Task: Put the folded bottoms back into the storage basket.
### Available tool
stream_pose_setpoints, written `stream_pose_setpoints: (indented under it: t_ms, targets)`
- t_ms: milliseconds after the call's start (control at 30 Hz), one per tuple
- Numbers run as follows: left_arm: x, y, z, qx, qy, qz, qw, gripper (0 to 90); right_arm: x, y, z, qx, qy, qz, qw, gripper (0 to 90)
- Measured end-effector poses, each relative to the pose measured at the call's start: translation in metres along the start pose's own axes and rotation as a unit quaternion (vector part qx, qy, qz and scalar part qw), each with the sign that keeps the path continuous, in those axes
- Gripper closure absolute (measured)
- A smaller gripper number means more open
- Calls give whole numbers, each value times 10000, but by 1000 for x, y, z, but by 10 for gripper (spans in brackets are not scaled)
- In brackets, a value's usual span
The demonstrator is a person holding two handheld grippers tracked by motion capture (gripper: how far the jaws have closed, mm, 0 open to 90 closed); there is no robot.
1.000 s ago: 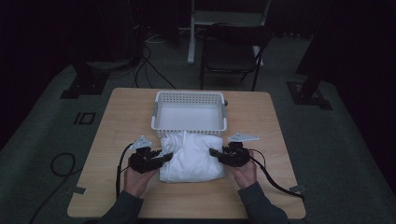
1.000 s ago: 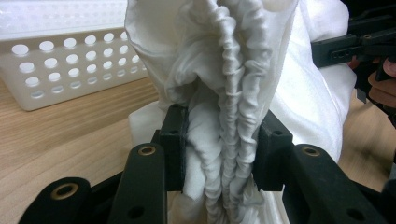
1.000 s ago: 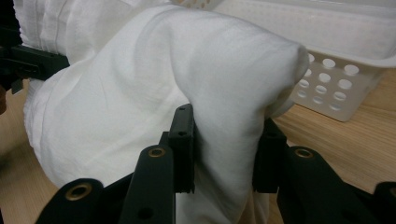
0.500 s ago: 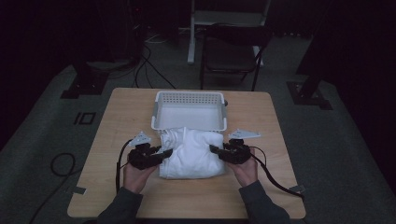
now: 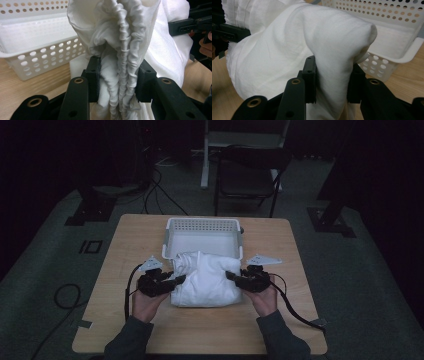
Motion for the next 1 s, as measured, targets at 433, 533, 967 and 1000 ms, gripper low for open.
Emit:
stream_pose_setpoints:
  t_ms: [433, 533, 967, 1000]
  targets:
    - [-15, 1, 5, -10, -30, 96, 9999, 624, -14, -5, -1, 49, -99, -56, 9999, 673]
    - [-18, 2, 6, -17, -61, 101, 9999, 624, -18, -5, -1, 75, -109, -73, 9999, 674]
    - [-35, 5, 5, 12, -186, 126, 9997, 624, -37, -6, -2, 101, -235, -188, 9995, 674]
    - [-37, 5, 6, -1, -200, 132, 9997, 625, -38, -6, -2, 104, -240, -197, 9995, 674]
Point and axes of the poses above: each handheld gripper's, and its own axes: z roughly forward along the jaws, x roughly out of its underside, y roughly to its left, the point moved 5 cm from there along z, roughly forward along the jaws, and after that the axes turned 11 degrees about -y, right-handed, at the moved point
